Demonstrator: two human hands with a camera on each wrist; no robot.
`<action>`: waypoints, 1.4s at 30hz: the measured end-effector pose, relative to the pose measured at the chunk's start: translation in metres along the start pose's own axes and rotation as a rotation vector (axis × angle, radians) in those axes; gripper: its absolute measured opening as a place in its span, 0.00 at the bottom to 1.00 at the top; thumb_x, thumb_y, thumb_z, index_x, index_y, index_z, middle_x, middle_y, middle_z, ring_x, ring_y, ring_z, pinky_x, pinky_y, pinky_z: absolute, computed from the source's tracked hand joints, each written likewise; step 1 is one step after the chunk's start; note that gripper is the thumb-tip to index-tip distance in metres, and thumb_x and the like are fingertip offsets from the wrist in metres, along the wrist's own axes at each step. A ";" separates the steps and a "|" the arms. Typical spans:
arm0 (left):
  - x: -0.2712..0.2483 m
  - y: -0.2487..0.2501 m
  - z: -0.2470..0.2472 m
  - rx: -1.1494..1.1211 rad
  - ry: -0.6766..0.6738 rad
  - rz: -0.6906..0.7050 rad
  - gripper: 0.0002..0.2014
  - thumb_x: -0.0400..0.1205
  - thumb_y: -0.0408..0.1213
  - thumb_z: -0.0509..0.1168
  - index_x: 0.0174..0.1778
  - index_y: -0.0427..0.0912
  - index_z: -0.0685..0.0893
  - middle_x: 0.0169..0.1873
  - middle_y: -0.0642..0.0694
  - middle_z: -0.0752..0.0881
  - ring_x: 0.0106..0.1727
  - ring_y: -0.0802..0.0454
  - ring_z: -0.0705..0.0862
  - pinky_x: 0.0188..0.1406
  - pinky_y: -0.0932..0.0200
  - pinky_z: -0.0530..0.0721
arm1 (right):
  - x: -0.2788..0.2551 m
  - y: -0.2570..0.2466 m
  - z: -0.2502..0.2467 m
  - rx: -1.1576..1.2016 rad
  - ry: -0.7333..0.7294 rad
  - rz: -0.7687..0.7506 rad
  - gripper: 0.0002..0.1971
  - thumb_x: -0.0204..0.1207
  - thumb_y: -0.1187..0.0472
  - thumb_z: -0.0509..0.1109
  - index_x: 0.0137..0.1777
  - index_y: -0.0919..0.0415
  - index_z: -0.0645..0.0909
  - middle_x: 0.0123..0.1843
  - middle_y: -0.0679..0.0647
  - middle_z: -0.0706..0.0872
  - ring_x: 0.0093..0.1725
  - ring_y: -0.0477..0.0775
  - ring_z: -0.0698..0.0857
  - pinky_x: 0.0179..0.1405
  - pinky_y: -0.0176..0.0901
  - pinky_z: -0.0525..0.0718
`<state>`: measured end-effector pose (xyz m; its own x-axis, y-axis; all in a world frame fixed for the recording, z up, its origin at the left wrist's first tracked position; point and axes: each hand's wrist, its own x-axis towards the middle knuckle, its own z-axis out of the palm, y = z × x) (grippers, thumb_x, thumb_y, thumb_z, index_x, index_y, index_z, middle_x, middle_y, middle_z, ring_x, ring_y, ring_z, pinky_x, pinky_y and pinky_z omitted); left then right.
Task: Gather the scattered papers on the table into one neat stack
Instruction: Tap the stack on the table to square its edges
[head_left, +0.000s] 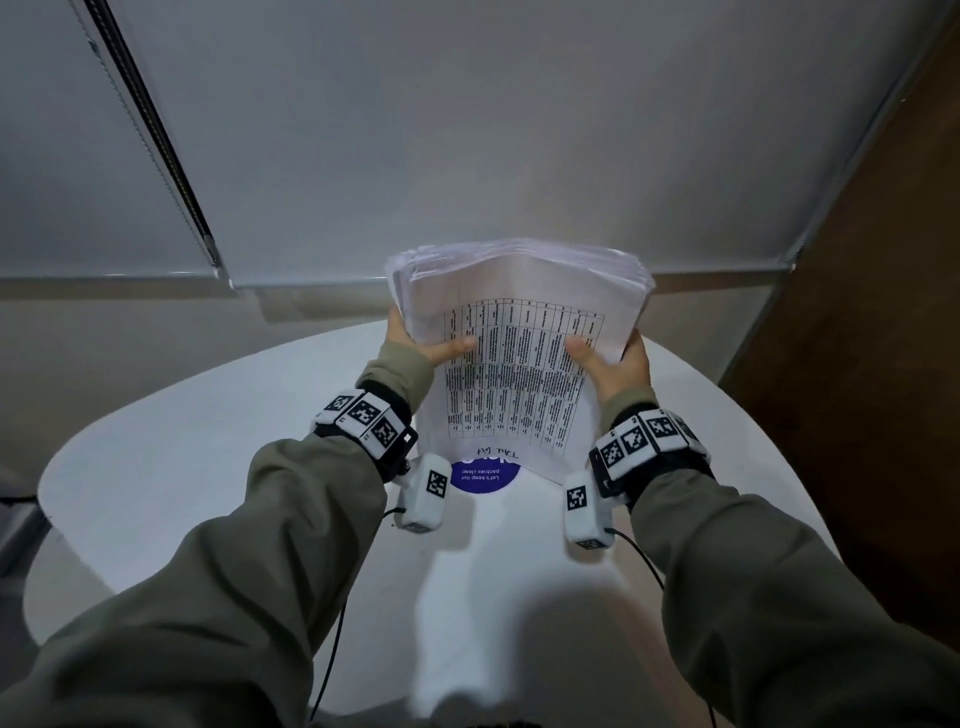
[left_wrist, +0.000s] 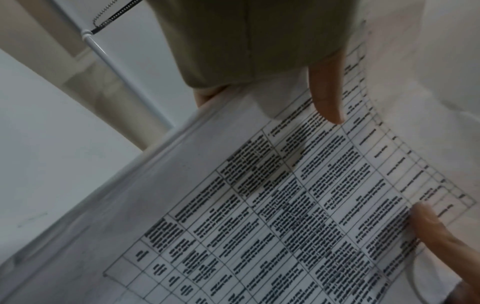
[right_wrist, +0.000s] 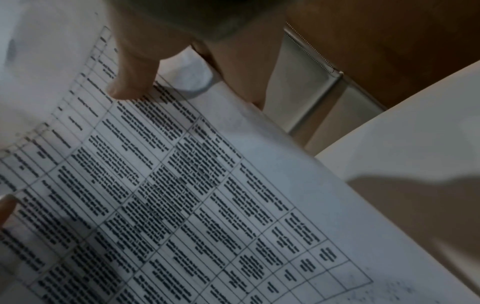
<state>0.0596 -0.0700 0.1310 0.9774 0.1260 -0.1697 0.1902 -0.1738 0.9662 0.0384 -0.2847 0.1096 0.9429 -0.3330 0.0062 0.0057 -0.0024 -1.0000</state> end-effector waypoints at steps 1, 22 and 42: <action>0.010 -0.009 0.000 0.012 -0.013 -0.007 0.72 0.36 0.64 0.80 0.79 0.46 0.59 0.71 0.39 0.76 0.73 0.39 0.73 0.73 0.34 0.70 | 0.001 0.000 -0.001 0.013 -0.016 0.006 0.26 0.62 0.54 0.81 0.59 0.51 0.75 0.56 0.50 0.86 0.58 0.55 0.84 0.66 0.54 0.78; -0.032 0.144 0.058 1.364 -0.349 0.566 0.18 0.75 0.38 0.70 0.61 0.46 0.80 0.44 0.49 0.85 0.47 0.47 0.84 0.46 0.57 0.80 | -0.005 -0.012 0.002 -0.029 -0.015 0.118 0.18 0.67 0.56 0.79 0.54 0.62 0.81 0.51 0.58 0.87 0.56 0.64 0.86 0.63 0.60 0.81; 0.032 0.019 -0.075 -0.063 0.004 0.040 0.31 0.53 0.49 0.83 0.51 0.43 0.87 0.47 0.42 0.90 0.51 0.40 0.86 0.56 0.44 0.84 | 0.018 -0.009 -0.036 -0.107 -0.054 0.300 0.25 0.66 0.67 0.79 0.63 0.71 0.79 0.60 0.59 0.85 0.57 0.58 0.84 0.48 0.44 0.82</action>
<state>0.0880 0.0035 0.1582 0.9836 0.1242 -0.1305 0.1452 -0.1172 0.9824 0.0434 -0.3241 0.1189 0.9138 -0.2831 -0.2914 -0.3071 -0.0115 -0.9516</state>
